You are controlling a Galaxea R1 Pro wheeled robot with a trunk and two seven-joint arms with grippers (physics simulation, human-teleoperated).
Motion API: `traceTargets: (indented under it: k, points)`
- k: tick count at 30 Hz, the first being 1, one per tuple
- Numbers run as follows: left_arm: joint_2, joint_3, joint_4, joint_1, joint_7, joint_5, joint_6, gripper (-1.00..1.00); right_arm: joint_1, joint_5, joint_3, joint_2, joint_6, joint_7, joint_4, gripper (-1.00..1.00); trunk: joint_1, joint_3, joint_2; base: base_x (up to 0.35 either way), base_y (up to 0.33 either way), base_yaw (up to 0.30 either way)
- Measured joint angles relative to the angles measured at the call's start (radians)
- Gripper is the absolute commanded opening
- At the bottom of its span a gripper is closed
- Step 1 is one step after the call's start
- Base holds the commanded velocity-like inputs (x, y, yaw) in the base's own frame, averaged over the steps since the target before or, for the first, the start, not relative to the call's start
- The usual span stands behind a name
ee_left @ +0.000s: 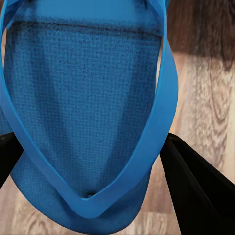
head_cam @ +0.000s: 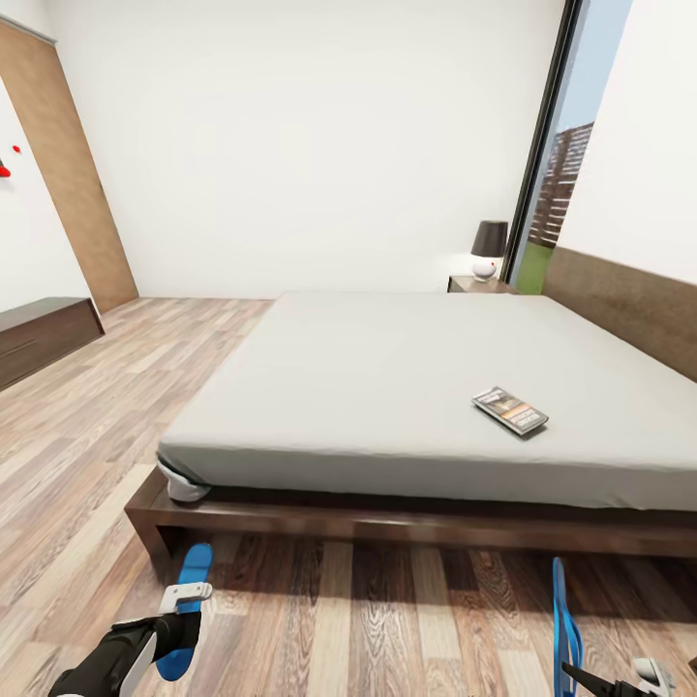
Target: In the bedroom, move the book from the bed onto either nightstand, and place the two sandals side by side next to the bed.
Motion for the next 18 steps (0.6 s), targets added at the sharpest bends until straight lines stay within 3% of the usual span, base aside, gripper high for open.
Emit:
traceTargets:
  k: [18]
  points:
    - [-0.002,-0.002,0.026,0.000,0.000,-0.001,0.000,-1.00,0.000,0.000,0.000,0.000,-0.003,-0.003,0.001,-1.00,0.069,-0.056,-0.126,0.000,0.000,0.000]
